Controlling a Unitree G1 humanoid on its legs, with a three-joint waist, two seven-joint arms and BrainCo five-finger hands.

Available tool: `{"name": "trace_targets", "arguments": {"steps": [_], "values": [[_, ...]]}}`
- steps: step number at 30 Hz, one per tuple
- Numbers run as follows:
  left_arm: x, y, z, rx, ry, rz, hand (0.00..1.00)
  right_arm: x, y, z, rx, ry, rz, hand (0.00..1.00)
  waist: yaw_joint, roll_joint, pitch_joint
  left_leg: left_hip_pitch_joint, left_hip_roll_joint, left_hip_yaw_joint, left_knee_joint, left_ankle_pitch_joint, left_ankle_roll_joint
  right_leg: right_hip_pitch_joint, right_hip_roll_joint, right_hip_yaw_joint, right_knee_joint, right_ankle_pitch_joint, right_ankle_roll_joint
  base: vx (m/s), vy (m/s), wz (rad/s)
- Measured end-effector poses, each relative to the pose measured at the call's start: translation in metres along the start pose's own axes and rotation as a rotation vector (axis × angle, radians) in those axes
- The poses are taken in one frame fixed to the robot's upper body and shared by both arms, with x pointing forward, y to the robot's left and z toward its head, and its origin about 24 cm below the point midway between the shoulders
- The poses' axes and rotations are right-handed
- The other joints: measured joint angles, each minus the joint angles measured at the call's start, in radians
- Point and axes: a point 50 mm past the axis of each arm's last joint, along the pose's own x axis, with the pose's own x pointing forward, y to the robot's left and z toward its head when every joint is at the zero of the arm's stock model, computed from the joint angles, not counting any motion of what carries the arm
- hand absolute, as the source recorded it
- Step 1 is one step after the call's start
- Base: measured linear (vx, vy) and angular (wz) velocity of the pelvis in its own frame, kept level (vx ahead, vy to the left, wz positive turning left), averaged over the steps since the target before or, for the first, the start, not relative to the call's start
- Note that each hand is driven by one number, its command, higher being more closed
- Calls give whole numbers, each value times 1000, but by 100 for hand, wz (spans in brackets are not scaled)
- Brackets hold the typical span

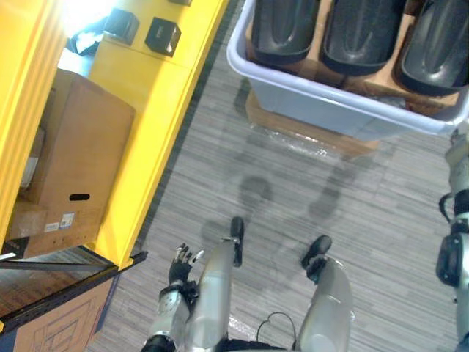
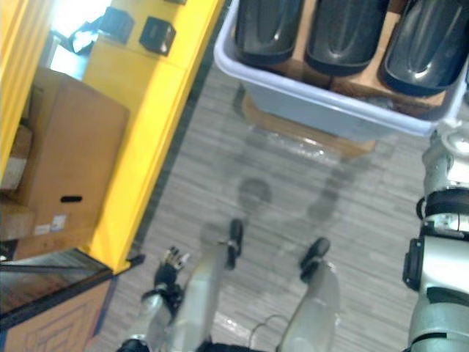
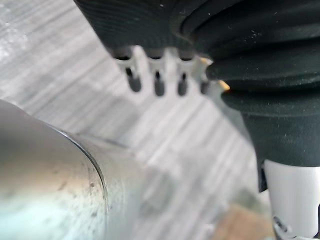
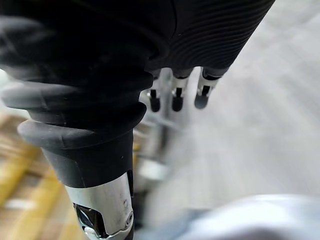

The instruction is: Walk over and take plastic housings, then place them on the shelf

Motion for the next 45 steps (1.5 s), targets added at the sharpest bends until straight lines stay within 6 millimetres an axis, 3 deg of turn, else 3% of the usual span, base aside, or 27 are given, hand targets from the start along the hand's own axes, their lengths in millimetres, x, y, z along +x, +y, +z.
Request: {"name": "trace_targets", "arguments": {"steps": [1,4,7,9,10,11,16,20,23,25,29,31,33,34,35,37,38,39,40,42,43,44,45], "values": [[-1,2,-1,-5,-2,13,0,-6,-5,20,66,-158,-8,0,-2,-2,1,32,3,1,7,-11,1,30,0,1,11,-12,-1,-23,-8,-5],[-6,13,-6,-5,11,50,0,-30,-20,33,147,-357,6,0,-15,-21,0,122,16,1,14,-44,-6,124,13,2,4,-36,5,-36,6,-14],[-18,36,-16,23,46,105,0,-59,-48,-2,129,-334,6,0,-49,-80,-26,216,37,4,16,-74,-15,228,41,2,-42,-50,16,15,42,-20],[-28,54,-18,56,64,131,0,-76,-88,-40,37,-230,-67,0,-75,-128,-30,287,55,5,42,-123,-17,311,61,3,-61,-53,21,70,67,-21],[-29,58,-17,61,69,139,0,-79,-98,-48,13,-203,-89,0,-77,-140,-34,303,63,10,48,-135,-18,324,69,11,-64,-51,19,96,97,-49],[-33,68,-19,97,91,159,0,-88,-120,-65,-33,-146,-121,0,-84,-164,-52,357,78,36,44,-150,-15,372,90,35,-110,-31,26,87,84,-49],[-53,98,-35,186,199,233,0,-98,-150,-81,-107,-93,-47,0,-122,-195,-136,417,94,60,-60,-136,-19,476,158,51,-380,80,11,105,94,-28],[-63,112,-47,194,277,312,0,-110,-156,-100,-143,12,61,0,-120,-199,-156,447,97,54,-76,-137,-19,513,176,50,-388,87,19,113,23,6],[-71,115,-59,186,334,378,0,-127,-155,-114,-179,103,247,0,-121,-180,-192,480,102,33,-115,-132,-30,544,191,52,-392,76,6,118,-11,21],[-87,122,-72,134,391,445,0,-141,-154,-124,-204,179,384,0,-120,-166,-237,519,116,36,-141,-132,-38,575,206,56,-398,35,-2,135,-68,5],[-117,129,-96,77,485,515,0,-159,-154,-139,-141,336,463,0,-117,-136,-261,543,158,56,-56,-119,-18,618,245,86,-404,-8,10,103,-111,-25],[-131,124,-111,16,545,539,0,-173,-166,-147,-133,425,470,0,-114,-127,-273,526,172,57,17,-89,18,631,248,101,-392,-34,2,69,-76,-21],[-140,120,-121,-19,581,553,0,-198,-183,-158,-151,539,452,0,-110,-130,-274,484,182,51,119,8,16,668,246,104,-409,-52,-19,107,-114,-6],[-142,121,-122,-14,587,553,0,-204,-186,-160,-142,566,442,0,-110,-139,-269,471,178,51,134,0,13,681,243,104,-420,-52,-21,111,-111,-1],[-144,121,-124,-10,600,548,0,-215,-189,-166,-130,621,416,0,-111,-138,-270,464,152,42,88,-39,-9,701,238,105,-441,-49,-26,99,-53,-7],[-142,119,-123,-11,594,530,0,-226,-189,-172,-124,671,405,0,-108,-137,-270,460,96,31,-116,-39,-39,707,218,105,-450,-44,-22,89,19,-8],[-141,118,-123,-7,590,519,0,-236,-187,-175,-120,706,415,0,-100,-135,-269,459,63,28,-267,-3,-51,716,206,105,-464,-46,-20,102,138,-18],[-140,117,-123,12,588,505,0,-246,-186,-177,-123,732,430,0,-86,-129,-269,459,50,21,-350,72,-62,722,205,114,-475,-51,-13,132,176,-30],[-139,116,-123,16,588,500,0,-252,-185,-178,-128,746,444,0,-76,-126,-271,466,50,21,-345,103,-69,728,207,125,-481,-54,-7,157,190,-39],[-136,119,-118,72,571,471,0,-276,-175,-177,-118,790,496,0,-62,-152,-279,449,3,36,-285,70,-29,747,169,148,-506,-70,3,213,187,-15],[-132,120,-115,95,561,461,0,-278,-173,-177,-111,790,499,0,-64,-161,-281,439,-11,40,-268,53,-21,742,156,155,-501,-82,4,215,198,4],[-125,121,-109,140,544,444,0,-282,-171,-177,-103,795,501,0,-61,-175,-283,428,-35,49,-248,28,-7,731,134,163,-482,-107,-13,248,174,8],[-119,122,-103,182,526,436,0,-284,-168,-177,-93,802,500,0,-64,-184,-279,441,-57,55,-248,5,5,723,107,160,-408,-120,-63,293,205,5]]}}
